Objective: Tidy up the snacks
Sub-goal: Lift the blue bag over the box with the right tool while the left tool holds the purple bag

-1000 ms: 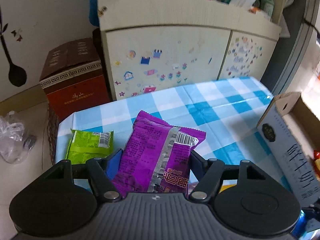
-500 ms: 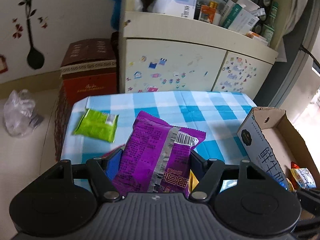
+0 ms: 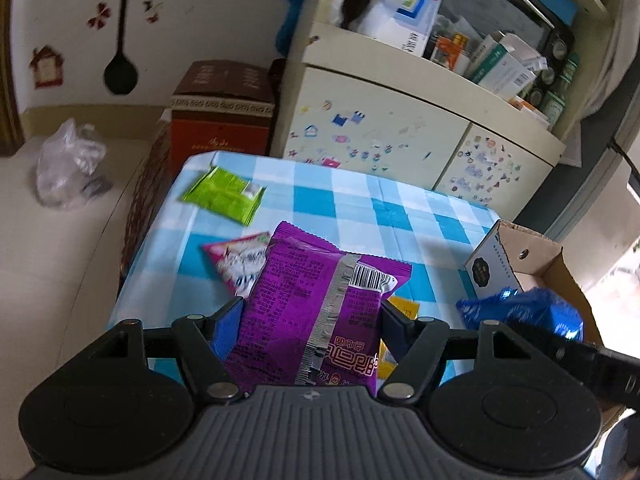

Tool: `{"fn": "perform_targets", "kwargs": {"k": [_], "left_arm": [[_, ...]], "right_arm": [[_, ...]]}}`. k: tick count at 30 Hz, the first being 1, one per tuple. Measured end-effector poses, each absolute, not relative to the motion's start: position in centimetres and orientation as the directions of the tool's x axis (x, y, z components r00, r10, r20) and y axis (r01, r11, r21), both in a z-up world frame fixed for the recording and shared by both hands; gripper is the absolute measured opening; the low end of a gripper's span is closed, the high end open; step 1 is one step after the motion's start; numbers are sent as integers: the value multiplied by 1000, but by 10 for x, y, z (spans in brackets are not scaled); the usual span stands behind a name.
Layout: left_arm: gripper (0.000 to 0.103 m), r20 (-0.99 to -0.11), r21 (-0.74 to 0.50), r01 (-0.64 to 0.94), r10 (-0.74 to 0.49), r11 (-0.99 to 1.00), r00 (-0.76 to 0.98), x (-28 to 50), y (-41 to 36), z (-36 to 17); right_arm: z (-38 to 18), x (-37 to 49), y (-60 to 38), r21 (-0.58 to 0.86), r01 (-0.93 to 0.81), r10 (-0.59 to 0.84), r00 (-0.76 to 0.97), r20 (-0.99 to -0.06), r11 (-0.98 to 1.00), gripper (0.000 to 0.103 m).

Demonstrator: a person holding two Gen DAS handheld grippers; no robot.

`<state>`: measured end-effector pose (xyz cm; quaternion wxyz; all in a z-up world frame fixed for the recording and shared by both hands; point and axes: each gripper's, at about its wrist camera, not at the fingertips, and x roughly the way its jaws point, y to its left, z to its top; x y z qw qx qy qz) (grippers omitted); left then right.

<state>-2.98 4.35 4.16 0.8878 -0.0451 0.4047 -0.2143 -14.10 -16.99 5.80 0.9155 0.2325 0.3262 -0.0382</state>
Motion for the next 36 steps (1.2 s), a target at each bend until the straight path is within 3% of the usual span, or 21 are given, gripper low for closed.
{"fn": "perform_targets", "kwargs": {"k": [12, 25, 36], "left_arm": [[75, -681, -283, 317, -423, 905, 598, -60, 42, 50], [75, -646, -318, 410, -512, 855, 566, -88, -9, 75], [75, -626, -354, 495, -595, 793, 505, -100, -68, 88]], "right_arm": [[77, -162, -188, 429, 241, 64, 810, -583, 870, 70], [114, -211, -258, 528, 290, -25, 891, -453, 798, 70], [113, -243, -313, 608, 399, -143, 893, -426, 687, 70]]}}
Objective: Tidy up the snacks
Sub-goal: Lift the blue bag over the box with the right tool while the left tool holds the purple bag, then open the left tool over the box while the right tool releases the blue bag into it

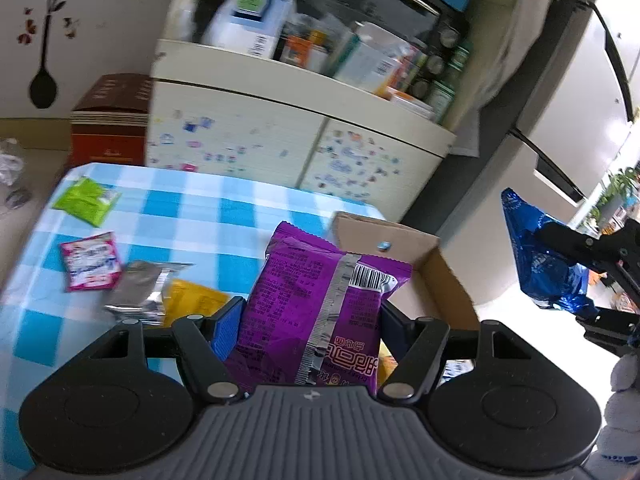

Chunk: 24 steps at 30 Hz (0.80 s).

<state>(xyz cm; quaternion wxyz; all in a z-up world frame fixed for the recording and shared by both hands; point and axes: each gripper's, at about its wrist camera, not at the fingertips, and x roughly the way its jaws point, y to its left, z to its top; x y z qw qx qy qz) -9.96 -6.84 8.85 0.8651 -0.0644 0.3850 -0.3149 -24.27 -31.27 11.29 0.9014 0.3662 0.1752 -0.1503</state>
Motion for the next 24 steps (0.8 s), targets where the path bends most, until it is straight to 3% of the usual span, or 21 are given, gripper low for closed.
{"fn": "perform_targets", "kwargs": {"k": [18, 20, 22, 24], "left_arm": [[75, -654, -377, 567, -644, 732, 397, -102, -162, 75], [78, -661, -369, 572, -639, 732, 392, -103, -167, 73], [93, -665, -343, 580, -627, 739, 406, -106, -171, 74], [101, -670, -290, 589, -600, 754, 437, -110, -175, 76]], "right_arm": [[91, -250, -340, 648, 531, -231, 839, -493, 546, 71], [90, -251, -342, 651, 545, -248, 833, -495, 528, 72], [88, -251, -345, 668, 546, -246, 834, -495, 506, 73], [85, -251, -347, 687, 540, -228, 837, -497, 487, 84]]}}
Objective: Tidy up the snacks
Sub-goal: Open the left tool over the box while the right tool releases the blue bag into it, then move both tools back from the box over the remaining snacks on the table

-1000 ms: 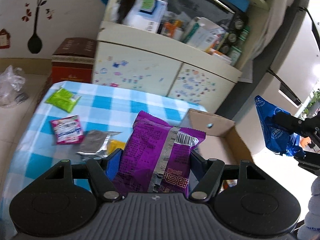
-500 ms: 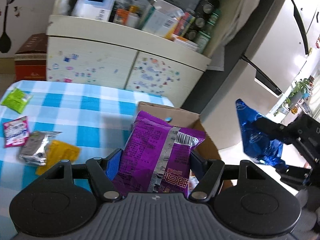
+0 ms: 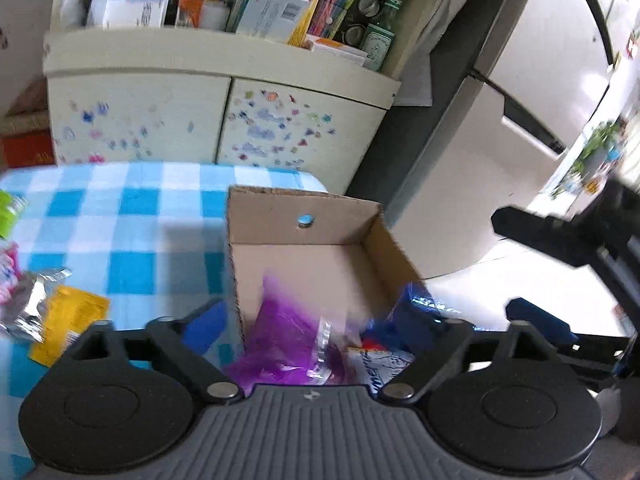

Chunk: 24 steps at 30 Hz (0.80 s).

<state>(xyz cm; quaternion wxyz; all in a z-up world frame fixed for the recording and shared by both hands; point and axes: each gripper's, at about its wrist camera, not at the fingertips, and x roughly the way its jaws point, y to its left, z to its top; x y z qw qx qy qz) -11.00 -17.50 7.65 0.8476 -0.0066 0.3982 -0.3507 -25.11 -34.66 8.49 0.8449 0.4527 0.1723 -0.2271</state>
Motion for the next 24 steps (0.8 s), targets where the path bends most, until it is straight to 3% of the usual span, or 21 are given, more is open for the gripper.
{"fn": "perform_targets", "kwargs": {"k": [12, 24], "left_arm": [[102, -709, -201, 569, -519, 797, 478, -110, -162, 84], [102, -734, -190, 547, -488, 815, 473, -103, -132, 83]], "right_arm": [[85, -246, -343, 689, 517, -188, 847, -497, 508, 86], [86, -230, -324, 640, 484, -144, 849, -508, 597, 86]]}}
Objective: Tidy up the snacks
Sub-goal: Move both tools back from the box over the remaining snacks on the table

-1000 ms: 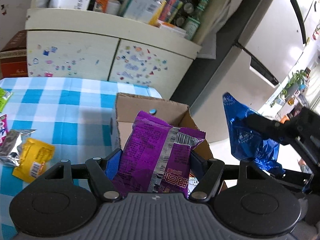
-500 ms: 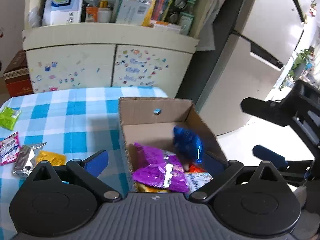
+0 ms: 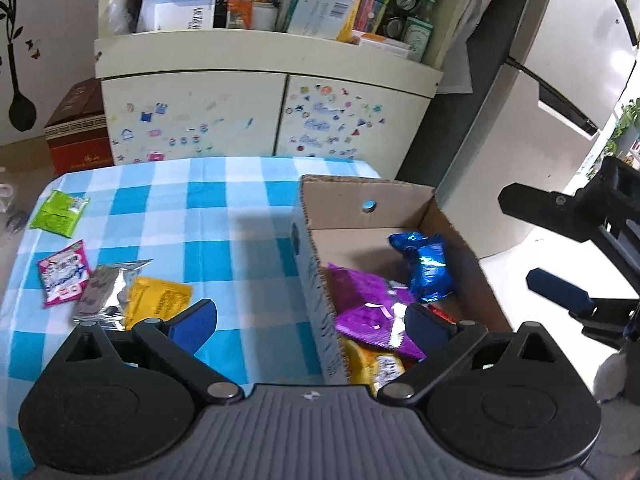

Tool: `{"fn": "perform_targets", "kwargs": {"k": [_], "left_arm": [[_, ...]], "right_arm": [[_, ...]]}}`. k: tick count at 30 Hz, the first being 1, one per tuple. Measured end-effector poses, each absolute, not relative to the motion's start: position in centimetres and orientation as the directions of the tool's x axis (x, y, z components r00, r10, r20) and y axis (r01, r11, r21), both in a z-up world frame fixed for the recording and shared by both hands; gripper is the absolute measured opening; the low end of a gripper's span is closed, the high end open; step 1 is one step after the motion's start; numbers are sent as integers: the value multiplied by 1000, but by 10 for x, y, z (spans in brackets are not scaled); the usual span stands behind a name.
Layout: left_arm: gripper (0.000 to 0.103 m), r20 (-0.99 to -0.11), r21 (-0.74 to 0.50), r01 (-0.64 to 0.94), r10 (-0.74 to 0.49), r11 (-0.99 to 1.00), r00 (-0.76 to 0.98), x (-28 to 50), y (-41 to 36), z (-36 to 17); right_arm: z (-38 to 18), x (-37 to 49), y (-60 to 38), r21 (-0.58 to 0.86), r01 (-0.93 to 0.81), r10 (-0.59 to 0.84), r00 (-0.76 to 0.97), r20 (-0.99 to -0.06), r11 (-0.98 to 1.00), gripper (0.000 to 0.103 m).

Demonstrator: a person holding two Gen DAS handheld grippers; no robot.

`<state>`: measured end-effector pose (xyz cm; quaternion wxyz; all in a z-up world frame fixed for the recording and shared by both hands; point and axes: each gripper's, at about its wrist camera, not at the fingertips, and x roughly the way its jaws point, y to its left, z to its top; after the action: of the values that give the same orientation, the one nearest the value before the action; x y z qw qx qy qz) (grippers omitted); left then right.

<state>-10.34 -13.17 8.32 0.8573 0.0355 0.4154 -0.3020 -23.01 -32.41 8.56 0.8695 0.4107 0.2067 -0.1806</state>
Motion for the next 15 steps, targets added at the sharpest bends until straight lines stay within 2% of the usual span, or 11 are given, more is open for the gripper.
{"fn": "perform_targets", "kwargs": {"k": [15], "left_arm": [[103, -765, -137, 492, -407, 860, 498, -80, -91, 78]], "right_arm": [[83, -207, -299, 574, 439, -108, 848, -518, 692, 88]]}}
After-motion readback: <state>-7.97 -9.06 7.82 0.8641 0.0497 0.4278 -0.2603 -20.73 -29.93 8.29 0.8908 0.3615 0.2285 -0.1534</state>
